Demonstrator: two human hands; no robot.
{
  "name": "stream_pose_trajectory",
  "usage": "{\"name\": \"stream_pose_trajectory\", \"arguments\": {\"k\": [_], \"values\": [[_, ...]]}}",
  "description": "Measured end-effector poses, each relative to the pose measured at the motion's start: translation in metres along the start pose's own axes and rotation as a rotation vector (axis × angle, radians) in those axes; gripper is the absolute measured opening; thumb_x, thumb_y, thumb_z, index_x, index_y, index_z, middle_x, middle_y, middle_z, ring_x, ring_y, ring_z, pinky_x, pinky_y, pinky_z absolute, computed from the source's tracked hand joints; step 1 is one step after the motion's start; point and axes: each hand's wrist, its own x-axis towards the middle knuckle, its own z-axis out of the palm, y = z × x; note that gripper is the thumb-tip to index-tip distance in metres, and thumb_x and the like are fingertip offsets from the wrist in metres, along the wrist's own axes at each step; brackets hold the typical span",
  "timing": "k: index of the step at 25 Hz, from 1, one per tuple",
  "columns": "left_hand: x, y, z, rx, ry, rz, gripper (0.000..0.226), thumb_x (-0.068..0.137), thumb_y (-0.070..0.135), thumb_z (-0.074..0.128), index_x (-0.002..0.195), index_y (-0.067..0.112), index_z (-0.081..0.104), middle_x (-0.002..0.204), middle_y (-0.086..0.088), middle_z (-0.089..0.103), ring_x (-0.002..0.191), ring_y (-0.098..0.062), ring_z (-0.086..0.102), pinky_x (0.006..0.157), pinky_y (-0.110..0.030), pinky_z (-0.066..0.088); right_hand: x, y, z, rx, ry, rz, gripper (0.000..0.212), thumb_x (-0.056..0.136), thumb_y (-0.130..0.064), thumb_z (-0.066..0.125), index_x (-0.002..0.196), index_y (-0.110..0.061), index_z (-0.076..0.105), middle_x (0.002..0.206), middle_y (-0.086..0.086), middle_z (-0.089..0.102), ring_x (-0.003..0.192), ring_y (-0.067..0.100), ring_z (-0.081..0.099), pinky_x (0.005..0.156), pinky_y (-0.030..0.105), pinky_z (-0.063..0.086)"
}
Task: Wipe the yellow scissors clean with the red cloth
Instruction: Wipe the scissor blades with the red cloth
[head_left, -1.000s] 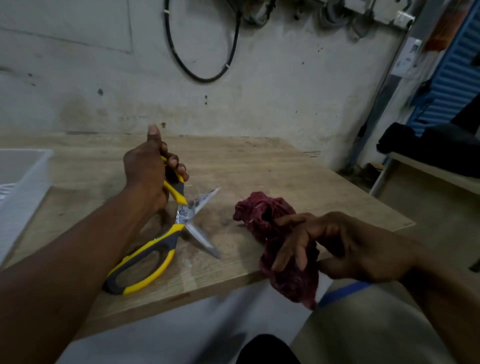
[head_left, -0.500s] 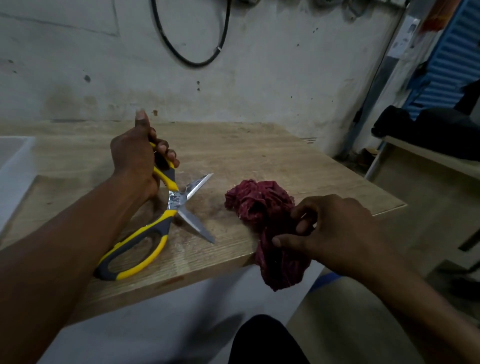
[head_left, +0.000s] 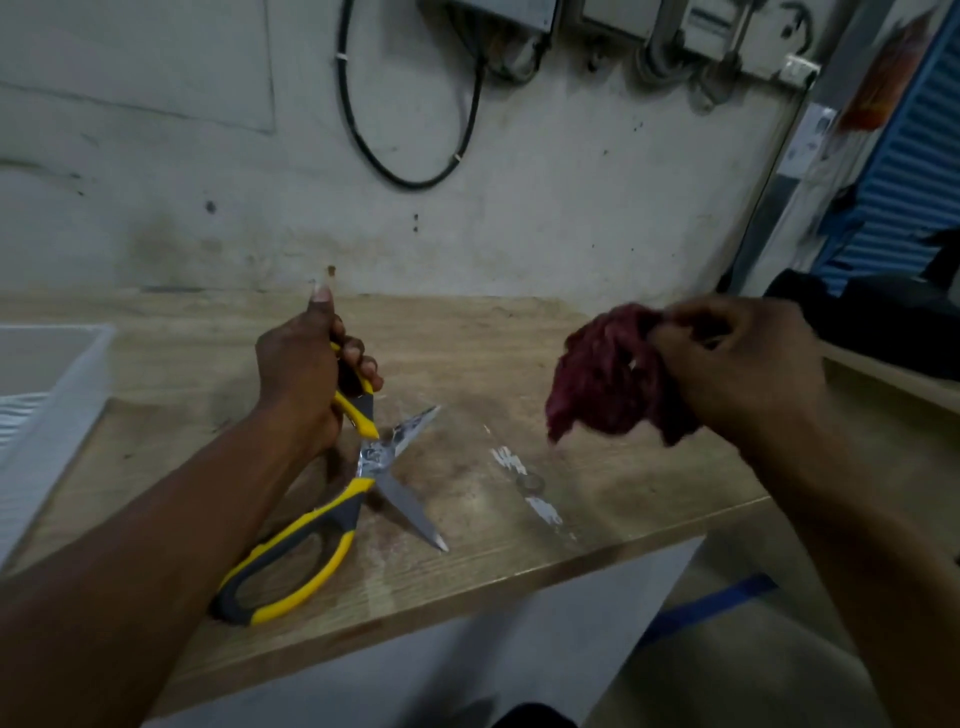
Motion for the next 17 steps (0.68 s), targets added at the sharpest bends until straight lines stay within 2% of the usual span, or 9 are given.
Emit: {"name": "stream_pose_trajectory", "arguments": {"k": [1, 3, 4, 7, 9, 11, 15, 17], "values": [[0.0, 0.0, 0.0, 0.01, 0.006, -0.004, 0.047, 0.101, 0.046, 0.059, 0.068, 0.015, 0.048, 0.045, -0.003, 0.044, 0.036, -0.021, 0.046, 0.043, -0.024, 0.044, 0.002, -0.005, -0.001, -0.067, -0.022, -0.08, 0.014, 0.096, -0.033, 0.068, 0.108, -0.028, 0.073, 0.086, -0.008, 0.072, 0.068, 0.012, 0.073, 0.062, 0.04, 0.066], [-0.002, 0.001, 0.002, 0.026, 0.004, -0.013, 0.046, 0.102, 0.046, 0.058, 0.069, 0.016, 0.048, 0.045, -0.003, 0.045, 0.036, -0.021, 0.046, 0.042, -0.024, 0.044, -0.003, -0.013, 0.007, -0.146, -0.276, -0.175, 0.011, 0.097, -0.034, 0.068, 0.107, -0.038, 0.069, 0.085, -0.013, 0.07, 0.068, 0.006, 0.072, 0.055, 0.024, 0.062], [-0.002, 0.002, 0.004, 0.024, 0.001, -0.015, 0.046, 0.101, 0.046, 0.059, 0.069, 0.015, 0.049, 0.045, -0.003, 0.045, 0.036, -0.021, 0.046, 0.042, -0.024, 0.044, -0.009, -0.015, 0.015, -0.16, -0.409, -0.208, 0.012, 0.094, -0.034, 0.073, 0.104, -0.041, 0.069, 0.086, -0.015, 0.071, 0.073, 0.002, 0.072, 0.057, 0.019, 0.06], [-0.005, 0.002, 0.004, 0.01, 0.006, -0.014, 0.047, 0.101, 0.045, 0.06, 0.067, 0.014, 0.05, 0.045, -0.004, 0.045, 0.037, -0.021, 0.046, 0.043, -0.025, 0.044, -0.027, -0.016, 0.038, -0.032, -0.652, -0.253, 0.032, 0.076, -0.032, 0.09, 0.105, -0.036, 0.076, 0.093, -0.019, 0.076, 0.086, -0.009, 0.071, 0.072, 0.014, 0.06], [-0.007, 0.003, 0.004, 0.019, 0.001, -0.001, 0.047, 0.101, 0.045, 0.06, 0.067, 0.014, 0.051, 0.046, -0.005, 0.045, 0.037, -0.022, 0.046, 0.042, -0.027, 0.045, -0.029, -0.019, 0.049, -0.031, -0.784, -0.344, 0.039, 0.074, -0.024, 0.092, 0.11, -0.034, 0.078, 0.107, -0.019, 0.075, 0.101, -0.006, 0.069, 0.086, 0.019, 0.06], [-0.007, 0.003, 0.003, 0.025, -0.009, 0.003, 0.047, 0.101, 0.044, 0.06, 0.067, 0.014, 0.05, 0.047, -0.006, 0.045, 0.038, -0.022, 0.046, 0.043, -0.028, 0.045, -0.026, -0.021, 0.057, -0.118, -0.846, -0.51, 0.034, 0.076, -0.019, 0.088, 0.107, -0.031, 0.08, 0.112, -0.02, 0.071, 0.108, -0.001, 0.064, 0.091, 0.023, 0.057], [-0.005, 0.005, 0.002, 0.019, -0.043, 0.003, 0.047, 0.101, 0.044, 0.06, 0.067, 0.013, 0.049, 0.048, -0.006, 0.044, 0.04, -0.022, 0.046, 0.045, -0.029, 0.045, -0.018, -0.031, 0.066, -0.115, -0.854, -0.614, 0.017, 0.078, -0.021, 0.085, 0.087, -0.033, 0.08, 0.104, -0.021, 0.066, 0.103, 0.0, 0.062, 0.084, 0.026, 0.056], [-0.004, 0.003, 0.002, 0.022, -0.044, 0.006, 0.047, 0.101, 0.044, 0.059, 0.067, 0.013, 0.049, 0.048, -0.006, 0.044, 0.04, -0.022, 0.046, 0.045, -0.029, 0.045, -0.019, -0.037, 0.076, -0.145, -0.82, -0.785, 0.016, 0.082, -0.025, 0.077, 0.085, -0.039, 0.072, 0.116, -0.021, 0.056, 0.112, 0.001, 0.052, 0.088, 0.027, 0.052]]}}
